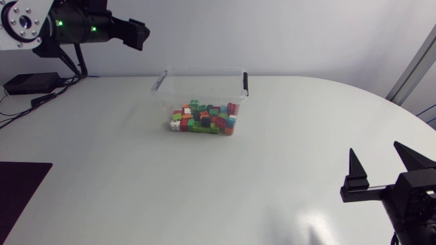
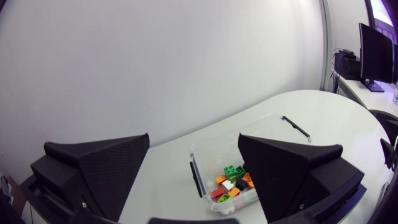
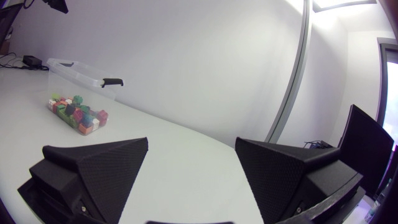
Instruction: Place the duplo bricks in the container
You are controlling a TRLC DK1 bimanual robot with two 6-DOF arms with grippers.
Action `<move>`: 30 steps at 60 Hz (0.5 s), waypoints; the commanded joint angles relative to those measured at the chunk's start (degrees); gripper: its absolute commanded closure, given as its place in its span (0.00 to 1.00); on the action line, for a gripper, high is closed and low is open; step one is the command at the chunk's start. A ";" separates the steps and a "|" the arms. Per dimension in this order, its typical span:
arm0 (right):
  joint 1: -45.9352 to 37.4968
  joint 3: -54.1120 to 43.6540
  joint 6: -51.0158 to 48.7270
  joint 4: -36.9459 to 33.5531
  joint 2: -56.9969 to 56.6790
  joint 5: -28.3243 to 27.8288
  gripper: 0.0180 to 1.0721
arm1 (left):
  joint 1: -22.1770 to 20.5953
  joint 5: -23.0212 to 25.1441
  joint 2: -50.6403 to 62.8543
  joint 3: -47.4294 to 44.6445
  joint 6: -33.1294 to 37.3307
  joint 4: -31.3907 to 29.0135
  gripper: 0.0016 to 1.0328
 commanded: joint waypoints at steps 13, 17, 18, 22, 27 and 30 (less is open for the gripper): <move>0.17 -1.08 -3.09 -0.41 -0.38 -0.22 0.04 | 4.62 0.32 -14.90 -14.26 0.79 4.02 0.04; 0.08 -1.08 -3.09 -0.41 -0.38 -0.22 0.04 | 5.94 0.32 -17.63 -16.81 0.35 4.28 0.04; 0.08 -1.08 -3.09 -0.41 -0.38 -0.22 0.04 | 6.11 0.32 -18.33 -17.51 0.35 4.46 0.04; 0.08 -1.08 -3.09 -0.41 -0.38 -0.22 0.04 | 6.46 0.32 -20.97 -20.59 0.35 5.60 0.04; -0.01 -1.08 -2.82 -0.59 -0.38 -0.22 0.04 | 7.43 0.32 -26.15 -26.30 0.35 8.85 0.04; -0.01 -1.08 -2.65 -0.59 -0.38 -0.22 0.04 | 8.13 0.32 -29.05 -29.46 0.35 9.38 0.04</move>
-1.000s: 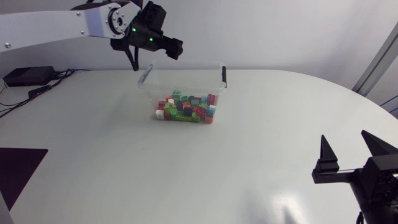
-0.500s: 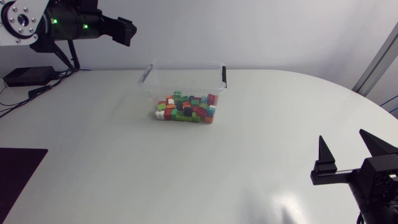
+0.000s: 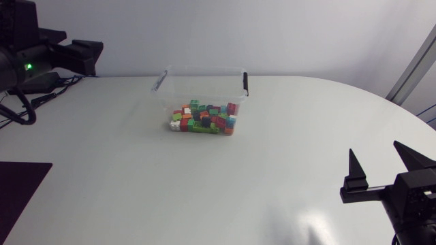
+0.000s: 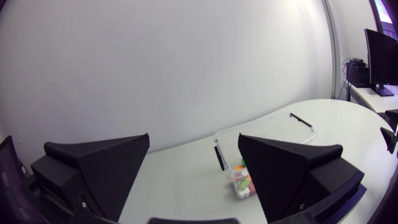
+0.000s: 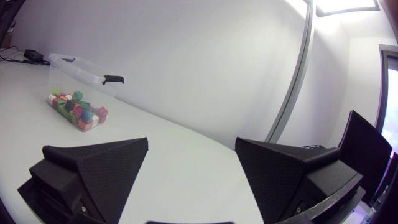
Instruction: Place the duplo bricks in the container
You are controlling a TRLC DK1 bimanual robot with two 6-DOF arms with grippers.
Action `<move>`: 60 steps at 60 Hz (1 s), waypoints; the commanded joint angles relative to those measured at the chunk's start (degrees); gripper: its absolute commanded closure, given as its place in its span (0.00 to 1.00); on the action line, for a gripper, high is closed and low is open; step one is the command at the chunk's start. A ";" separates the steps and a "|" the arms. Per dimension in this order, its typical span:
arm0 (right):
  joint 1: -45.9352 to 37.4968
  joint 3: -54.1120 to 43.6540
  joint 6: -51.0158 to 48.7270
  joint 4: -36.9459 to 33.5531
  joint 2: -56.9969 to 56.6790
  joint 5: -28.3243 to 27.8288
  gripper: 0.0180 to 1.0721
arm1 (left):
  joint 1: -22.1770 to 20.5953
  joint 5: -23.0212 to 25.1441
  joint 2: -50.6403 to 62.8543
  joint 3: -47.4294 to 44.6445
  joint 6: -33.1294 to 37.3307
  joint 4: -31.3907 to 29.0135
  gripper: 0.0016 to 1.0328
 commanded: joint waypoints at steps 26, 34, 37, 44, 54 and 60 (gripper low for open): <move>-0.05 -1.08 -0.44 -0.54 -0.38 -0.26 0.04 | 4.30 0.02 -22.18 -22.87 -0.88 6.98 0.04; -0.05 -1.08 -0.44 -0.54 -0.38 -0.26 0.04 | 4.74 0.02 -27.89 -28.94 -2.90 10.06 0.04; -0.05 -1.08 -0.44 -0.54 -0.38 -0.26 0.04 | 5.09 0.02 -29.65 -30.43 -4.22 10.76 0.04; -0.98 -1.05 1.90 -0.78 -0.35 -1.71 0.04 | 5.33 -0.50 -33.29 -33.38 -5.78 10.09 0.04; -2.69 -0.98 6.19 -1.22 -0.28 -4.36 0.04 | 4.79 -1.44 -38.53 -37.19 -7.68 7.71 0.04; -3.78 -0.94 8.95 -1.50 -0.24 -6.06 0.04 | 4.45 -2.05 -41.89 -39.63 -8.90 6.19 0.04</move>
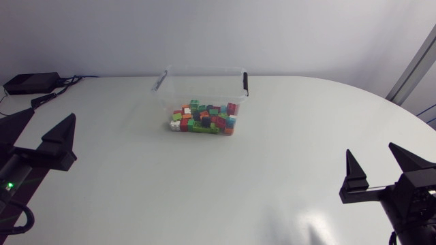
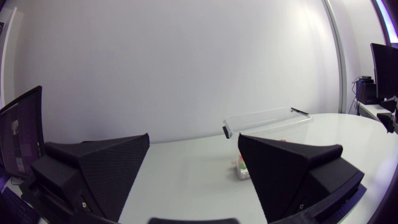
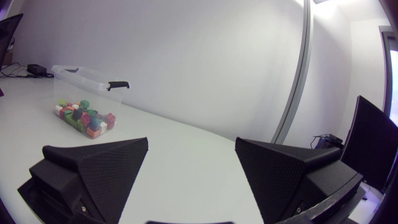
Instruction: Place the duplo bricks in the container
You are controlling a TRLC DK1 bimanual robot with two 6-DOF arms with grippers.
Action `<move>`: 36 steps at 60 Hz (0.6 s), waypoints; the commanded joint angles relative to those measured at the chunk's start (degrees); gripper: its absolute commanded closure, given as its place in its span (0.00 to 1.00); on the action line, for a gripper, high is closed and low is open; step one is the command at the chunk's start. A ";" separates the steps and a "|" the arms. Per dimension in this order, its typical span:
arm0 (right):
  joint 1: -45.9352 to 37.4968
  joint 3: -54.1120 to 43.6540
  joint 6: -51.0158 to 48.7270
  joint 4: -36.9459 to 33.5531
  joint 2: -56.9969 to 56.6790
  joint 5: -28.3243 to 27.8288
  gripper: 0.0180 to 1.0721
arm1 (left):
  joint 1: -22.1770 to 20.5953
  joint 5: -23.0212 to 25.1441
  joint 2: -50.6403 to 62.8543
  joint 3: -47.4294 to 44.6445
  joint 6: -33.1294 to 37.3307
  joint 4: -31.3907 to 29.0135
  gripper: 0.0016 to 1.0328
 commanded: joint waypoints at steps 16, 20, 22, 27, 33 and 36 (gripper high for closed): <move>-3.76 -0.83 10.42 -1.24 -0.13 -5.37 0.04 | -1.38 -2.31 -11.08 -9.11 -5.71 -4.88 0.04; -4.41 -0.80 12.04 -1.41 -0.10 -6.37 0.04 | -1.59 -2.67 -13.07 -10.55 -6.43 -5.78 0.04; -4.73 -0.79 12.85 -1.49 -0.09 -6.87 0.04 | -1.69 -2.85 -14.05 -11.26 -6.79 -6.23 0.04; -5.58 -0.76 14.98 -1.71 -0.06 -8.19 0.04 | -1.95 -3.32 -16.65 -13.15 -7.73 -7.40 0.04; -6.28 -0.73 16.75 -1.89 -0.03 -9.28 0.04 | -2.17 -3.70 -18.81 -14.72 -8.51 -8.38 0.04; -6.28 -0.73 16.75 -1.89 -0.03 -9.28 0.04 | -2.17 -3.70 -18.81 -14.72 -8.51 -8.38 0.04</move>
